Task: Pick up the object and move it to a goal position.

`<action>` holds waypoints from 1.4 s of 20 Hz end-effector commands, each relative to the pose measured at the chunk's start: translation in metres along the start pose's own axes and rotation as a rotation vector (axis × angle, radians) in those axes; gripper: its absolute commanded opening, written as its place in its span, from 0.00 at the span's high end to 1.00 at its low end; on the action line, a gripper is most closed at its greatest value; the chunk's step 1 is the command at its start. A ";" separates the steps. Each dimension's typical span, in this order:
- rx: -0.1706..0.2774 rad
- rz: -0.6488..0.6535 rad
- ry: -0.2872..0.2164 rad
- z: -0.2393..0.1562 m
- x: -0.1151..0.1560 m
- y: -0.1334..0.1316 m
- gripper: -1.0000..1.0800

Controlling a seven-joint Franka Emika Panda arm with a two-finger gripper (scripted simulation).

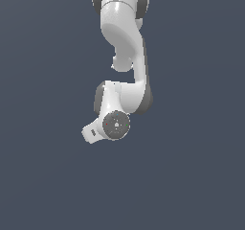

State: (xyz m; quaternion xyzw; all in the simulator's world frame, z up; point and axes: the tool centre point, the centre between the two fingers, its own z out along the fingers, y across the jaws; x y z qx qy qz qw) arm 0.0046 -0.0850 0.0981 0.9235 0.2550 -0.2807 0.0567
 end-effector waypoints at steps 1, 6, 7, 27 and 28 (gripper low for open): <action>0.000 0.000 0.000 0.000 0.000 0.000 0.00; 0.000 -0.001 -0.001 0.010 0.000 0.000 0.00; 0.000 -0.002 -0.001 0.013 0.000 0.000 0.00; 0.000 -0.002 -0.002 0.025 -0.002 0.001 1.00; 0.000 -0.002 -0.002 0.024 -0.003 0.002 1.00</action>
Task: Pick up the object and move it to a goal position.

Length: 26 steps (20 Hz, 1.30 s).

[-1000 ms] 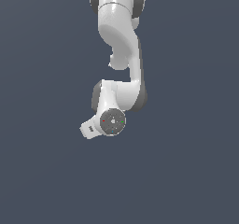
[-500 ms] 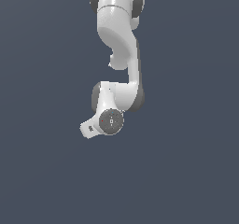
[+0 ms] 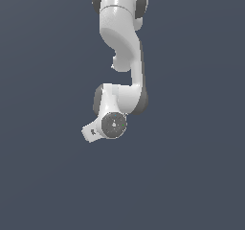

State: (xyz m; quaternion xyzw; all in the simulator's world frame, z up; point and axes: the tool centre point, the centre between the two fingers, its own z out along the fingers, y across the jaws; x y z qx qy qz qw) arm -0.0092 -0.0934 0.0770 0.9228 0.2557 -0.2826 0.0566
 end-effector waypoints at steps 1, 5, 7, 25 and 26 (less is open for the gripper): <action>-0.001 0.000 0.002 -0.004 -0.002 0.002 1.00; -0.001 0.000 0.002 -0.017 -0.010 0.011 1.00; -0.001 0.000 0.002 -0.025 -0.016 0.018 1.00; 0.000 0.000 0.001 -0.114 -0.070 0.084 1.00; 0.000 -0.001 0.001 -0.117 -0.071 0.086 1.00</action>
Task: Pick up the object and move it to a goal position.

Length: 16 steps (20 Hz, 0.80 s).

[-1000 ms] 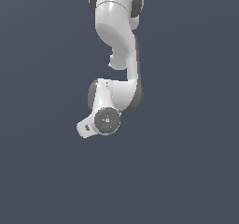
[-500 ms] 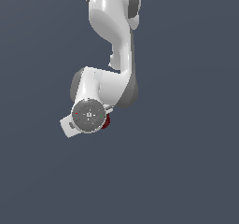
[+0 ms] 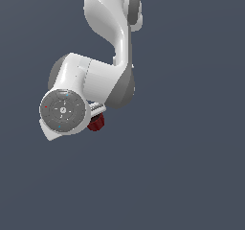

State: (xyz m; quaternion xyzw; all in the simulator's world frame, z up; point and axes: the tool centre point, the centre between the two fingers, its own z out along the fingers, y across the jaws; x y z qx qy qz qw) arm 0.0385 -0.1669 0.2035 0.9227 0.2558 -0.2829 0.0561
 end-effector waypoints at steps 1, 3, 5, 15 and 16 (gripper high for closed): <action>-0.001 0.000 0.001 -0.009 -0.005 0.006 1.00; -0.001 0.000 0.001 -0.014 -0.007 0.009 1.00; -0.001 0.000 0.001 -0.017 -0.009 0.012 1.00; -0.002 -0.001 0.001 -0.024 -0.012 0.018 1.00; -0.002 -0.001 0.001 -0.025 -0.012 0.018 1.00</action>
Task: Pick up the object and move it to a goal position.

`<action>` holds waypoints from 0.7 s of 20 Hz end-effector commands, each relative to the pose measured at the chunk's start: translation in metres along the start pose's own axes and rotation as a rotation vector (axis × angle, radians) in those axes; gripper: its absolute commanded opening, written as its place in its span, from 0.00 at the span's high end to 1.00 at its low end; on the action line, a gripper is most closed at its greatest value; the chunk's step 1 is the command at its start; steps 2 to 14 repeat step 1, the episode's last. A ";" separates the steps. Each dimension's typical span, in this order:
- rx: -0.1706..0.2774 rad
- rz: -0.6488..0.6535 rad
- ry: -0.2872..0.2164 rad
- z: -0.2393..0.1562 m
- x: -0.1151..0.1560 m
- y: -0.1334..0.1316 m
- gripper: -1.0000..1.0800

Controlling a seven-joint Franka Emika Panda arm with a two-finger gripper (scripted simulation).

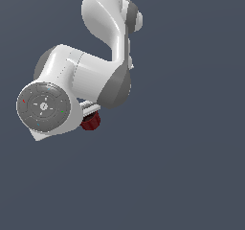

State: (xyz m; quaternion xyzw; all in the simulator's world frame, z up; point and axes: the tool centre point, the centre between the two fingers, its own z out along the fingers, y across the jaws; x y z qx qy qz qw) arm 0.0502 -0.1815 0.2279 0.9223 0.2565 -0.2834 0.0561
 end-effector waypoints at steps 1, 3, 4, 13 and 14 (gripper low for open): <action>-0.002 0.001 0.002 -0.002 -0.001 0.001 1.00; -0.002 0.001 0.002 -0.002 -0.001 0.001 1.00; -0.002 0.001 0.002 -0.002 -0.001 0.001 1.00; -0.002 0.001 0.002 -0.002 -0.001 0.001 1.00; -0.002 0.001 0.002 -0.002 -0.001 0.001 1.00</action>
